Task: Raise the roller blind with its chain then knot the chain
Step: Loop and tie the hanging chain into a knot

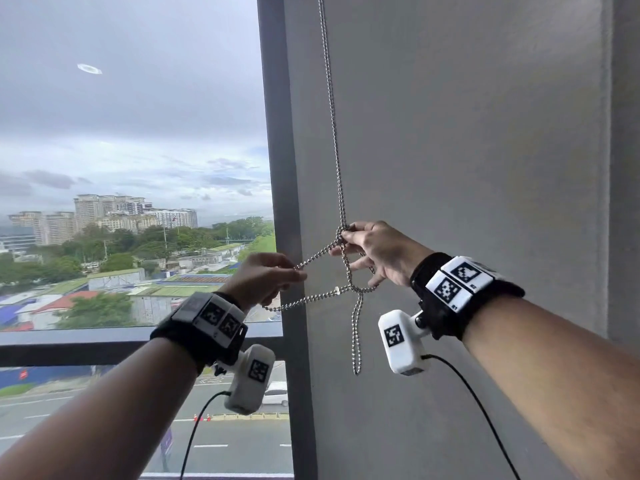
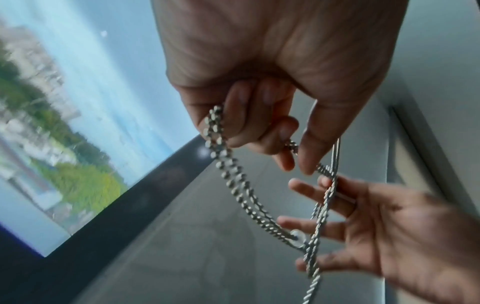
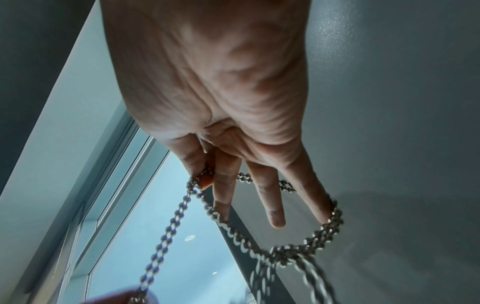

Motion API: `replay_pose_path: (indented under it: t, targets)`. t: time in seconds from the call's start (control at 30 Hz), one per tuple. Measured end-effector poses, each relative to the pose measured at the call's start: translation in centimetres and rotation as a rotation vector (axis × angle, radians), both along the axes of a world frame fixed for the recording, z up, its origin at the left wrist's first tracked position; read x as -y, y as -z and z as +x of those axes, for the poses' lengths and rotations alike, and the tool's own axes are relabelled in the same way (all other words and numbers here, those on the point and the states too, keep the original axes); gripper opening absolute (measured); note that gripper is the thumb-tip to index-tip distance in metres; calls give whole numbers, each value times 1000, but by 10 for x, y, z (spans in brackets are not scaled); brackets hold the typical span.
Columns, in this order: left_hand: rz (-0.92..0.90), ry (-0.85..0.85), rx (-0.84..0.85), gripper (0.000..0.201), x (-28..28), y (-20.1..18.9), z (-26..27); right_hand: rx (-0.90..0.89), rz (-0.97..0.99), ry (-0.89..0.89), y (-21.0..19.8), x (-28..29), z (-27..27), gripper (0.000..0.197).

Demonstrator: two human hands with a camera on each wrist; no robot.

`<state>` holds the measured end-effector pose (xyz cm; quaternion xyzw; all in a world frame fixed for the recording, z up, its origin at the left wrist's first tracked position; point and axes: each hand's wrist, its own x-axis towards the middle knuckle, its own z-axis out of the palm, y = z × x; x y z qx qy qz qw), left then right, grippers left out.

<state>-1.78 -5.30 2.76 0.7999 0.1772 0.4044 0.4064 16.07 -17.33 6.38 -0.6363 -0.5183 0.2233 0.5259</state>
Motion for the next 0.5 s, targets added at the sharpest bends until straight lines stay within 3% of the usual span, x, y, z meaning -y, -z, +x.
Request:
replay_pose_path:
  t: [0.07, 0.13, 0.27, 0.4, 0.5]
  targets:
    - [131, -61, -216, 23, -3, 6, 1, 13, 6, 9, -1, 0, -1, 16]
    - [160, -124, -308, 31, -6, 13, 4, 16, 7, 16, -1, 0, -2, 16]
    - [-56, -52, -190, 40, -8, 26, 12, -12, 11, 6, 0, 0, -4, 16]
    - [-293, 82, -51, 28, 5, 36, 24, -44, 11, -19, 0, 0, -9, 16]
    - [-372, 152, 19, 16, 11, 44, 34, -54, 6, -32, 1, 0, -14, 17]
